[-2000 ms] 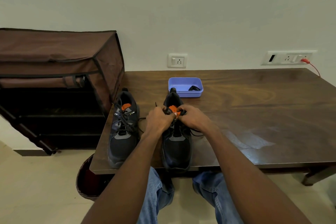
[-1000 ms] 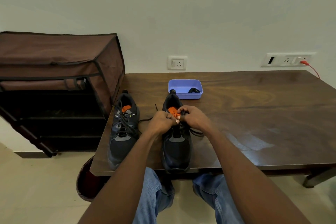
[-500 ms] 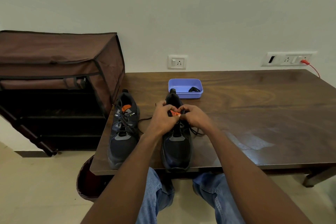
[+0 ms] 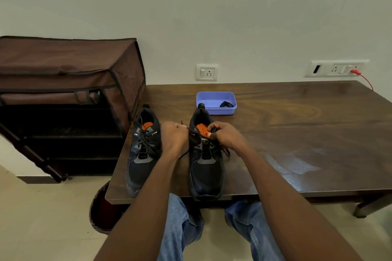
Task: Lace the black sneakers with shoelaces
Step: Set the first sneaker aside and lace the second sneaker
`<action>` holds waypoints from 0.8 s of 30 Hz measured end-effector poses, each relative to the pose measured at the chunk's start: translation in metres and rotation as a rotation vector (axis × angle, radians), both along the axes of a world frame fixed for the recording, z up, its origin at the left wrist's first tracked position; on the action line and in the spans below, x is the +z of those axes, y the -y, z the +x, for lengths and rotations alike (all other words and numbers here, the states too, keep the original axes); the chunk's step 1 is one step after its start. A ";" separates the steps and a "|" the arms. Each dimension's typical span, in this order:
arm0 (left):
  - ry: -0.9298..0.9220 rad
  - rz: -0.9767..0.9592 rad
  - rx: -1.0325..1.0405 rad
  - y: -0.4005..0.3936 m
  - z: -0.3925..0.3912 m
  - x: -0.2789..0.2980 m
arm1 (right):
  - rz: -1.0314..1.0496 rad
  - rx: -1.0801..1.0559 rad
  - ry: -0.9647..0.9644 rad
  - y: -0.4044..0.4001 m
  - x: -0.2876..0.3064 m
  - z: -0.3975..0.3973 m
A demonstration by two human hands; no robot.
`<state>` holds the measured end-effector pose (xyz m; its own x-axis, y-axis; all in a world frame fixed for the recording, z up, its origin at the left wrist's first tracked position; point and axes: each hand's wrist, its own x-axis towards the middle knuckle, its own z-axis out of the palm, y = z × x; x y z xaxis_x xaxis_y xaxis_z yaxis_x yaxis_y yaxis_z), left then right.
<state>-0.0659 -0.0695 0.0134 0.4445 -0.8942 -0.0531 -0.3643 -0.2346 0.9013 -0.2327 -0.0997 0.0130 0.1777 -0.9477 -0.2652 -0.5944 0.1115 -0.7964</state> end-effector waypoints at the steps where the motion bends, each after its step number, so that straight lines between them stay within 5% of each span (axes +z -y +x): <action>1: 0.016 0.038 0.044 0.000 0.005 -0.001 | 0.003 0.005 0.001 0.000 0.000 0.000; 4: 0.183 0.119 0.050 -0.006 0.006 -0.003 | 0.006 0.010 -0.003 0.002 -0.001 0.001; 8: 0.259 -0.062 -0.297 -0.003 -0.009 -0.002 | -0.006 0.007 -0.015 0.001 -0.003 0.001; 13: 0.519 0.051 -0.600 -0.003 -0.019 -0.013 | -0.038 0.046 -0.028 0.001 -0.004 0.001; 17: 0.275 -0.010 -0.437 -0.005 -0.020 -0.004 | -0.042 0.032 -0.041 0.000 -0.003 0.002; 24: -0.082 -0.277 0.382 -0.010 0.007 0.017 | -0.006 0.024 -0.041 0.002 0.000 0.001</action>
